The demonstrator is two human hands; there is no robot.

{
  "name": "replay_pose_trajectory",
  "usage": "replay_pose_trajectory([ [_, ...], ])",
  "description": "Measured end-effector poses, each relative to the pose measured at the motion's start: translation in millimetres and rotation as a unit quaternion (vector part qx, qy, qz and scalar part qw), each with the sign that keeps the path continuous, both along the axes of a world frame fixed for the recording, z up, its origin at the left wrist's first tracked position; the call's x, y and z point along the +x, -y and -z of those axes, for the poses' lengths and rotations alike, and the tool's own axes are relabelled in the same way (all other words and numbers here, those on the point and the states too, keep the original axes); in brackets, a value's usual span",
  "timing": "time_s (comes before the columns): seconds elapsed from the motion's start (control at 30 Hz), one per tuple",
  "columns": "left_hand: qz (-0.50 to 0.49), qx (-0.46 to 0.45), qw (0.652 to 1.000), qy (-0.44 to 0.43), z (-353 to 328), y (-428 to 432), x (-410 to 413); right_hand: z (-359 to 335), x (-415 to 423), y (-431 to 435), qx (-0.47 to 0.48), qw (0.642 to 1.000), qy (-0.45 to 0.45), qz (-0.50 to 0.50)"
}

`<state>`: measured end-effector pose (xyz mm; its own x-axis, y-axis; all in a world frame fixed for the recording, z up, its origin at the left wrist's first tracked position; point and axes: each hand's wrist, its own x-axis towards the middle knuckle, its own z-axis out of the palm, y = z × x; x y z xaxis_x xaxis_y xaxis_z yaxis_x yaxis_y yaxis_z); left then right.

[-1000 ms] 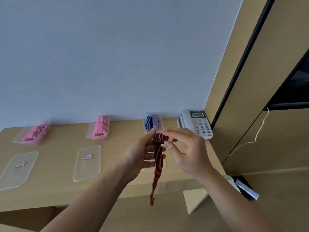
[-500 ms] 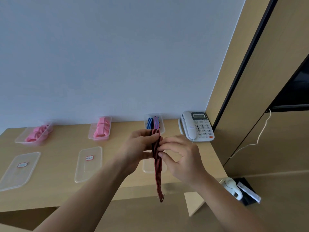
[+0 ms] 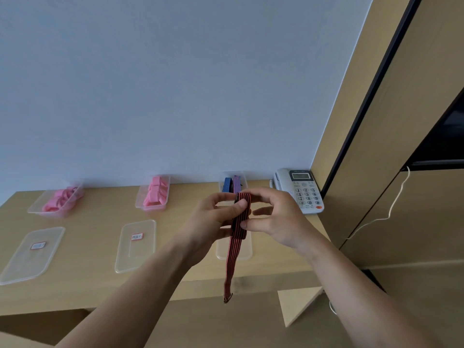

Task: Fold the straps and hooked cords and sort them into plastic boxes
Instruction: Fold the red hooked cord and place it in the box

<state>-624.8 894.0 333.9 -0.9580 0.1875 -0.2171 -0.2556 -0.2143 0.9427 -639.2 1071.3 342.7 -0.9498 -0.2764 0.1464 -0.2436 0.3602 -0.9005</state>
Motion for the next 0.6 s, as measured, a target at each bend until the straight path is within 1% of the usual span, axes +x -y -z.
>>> replay_pose_trajectory([
  [0.17, 0.018, -0.028, 0.999, 0.010, 7, -1, 1, -1, 0, 1, 0.014, 1.000, -0.008, 0.008],
  [0.3, 0.057, -0.079, 0.994, 0.040, 9, -3, 4, -6, -3, -1, -0.012, 0.999, -0.029, 0.024],
  [0.37, 0.066, -0.089, 0.992, 0.057, 11, -4, 8, -6, -5, -2, -0.023, 0.998, -0.035, 0.039],
  [0.47, 0.056, -0.073, 0.993, 0.072, 12, -7, 12, -3, -4, -1, -0.021, 0.996, -0.069, 0.055],
  [0.6, 0.041, -0.050, 0.993, 0.102, 11, -10, 12, 3, 1, 5, 0.006, 0.986, -0.147, 0.079],
])
